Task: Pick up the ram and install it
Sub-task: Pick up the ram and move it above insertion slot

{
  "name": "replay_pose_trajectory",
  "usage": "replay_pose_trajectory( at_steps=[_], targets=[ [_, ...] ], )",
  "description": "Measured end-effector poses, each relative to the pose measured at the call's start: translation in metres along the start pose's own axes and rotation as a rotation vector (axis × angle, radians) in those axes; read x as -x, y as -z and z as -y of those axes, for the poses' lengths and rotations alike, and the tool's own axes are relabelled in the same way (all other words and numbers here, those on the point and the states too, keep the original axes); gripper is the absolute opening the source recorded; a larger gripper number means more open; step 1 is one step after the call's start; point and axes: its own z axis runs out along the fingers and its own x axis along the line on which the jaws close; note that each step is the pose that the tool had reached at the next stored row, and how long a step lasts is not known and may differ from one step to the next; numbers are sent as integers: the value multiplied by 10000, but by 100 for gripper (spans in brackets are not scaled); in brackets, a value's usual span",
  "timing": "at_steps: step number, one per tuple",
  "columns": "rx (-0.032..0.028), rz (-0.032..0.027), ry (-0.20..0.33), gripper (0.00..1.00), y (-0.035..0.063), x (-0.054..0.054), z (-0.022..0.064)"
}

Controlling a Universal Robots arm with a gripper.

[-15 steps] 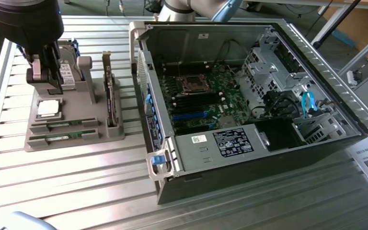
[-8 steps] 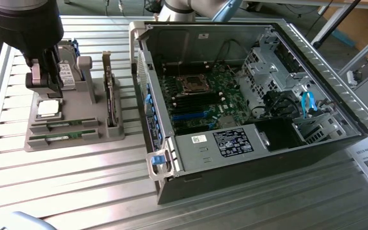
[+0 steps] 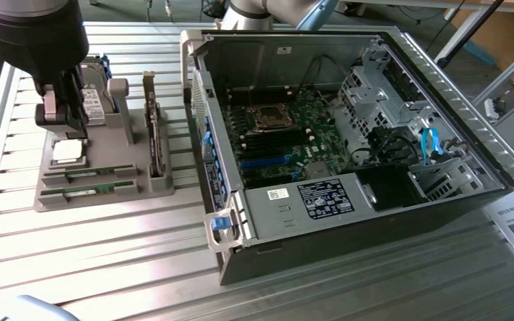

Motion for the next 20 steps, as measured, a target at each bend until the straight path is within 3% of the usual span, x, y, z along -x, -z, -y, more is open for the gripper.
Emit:
replay_pose_trajectory(
  at_steps=[5,20],
  targets=[
    [0,0,1,30,-30,-2,1],
    [0,0,1,30,-259,-9,11]
  ],
)
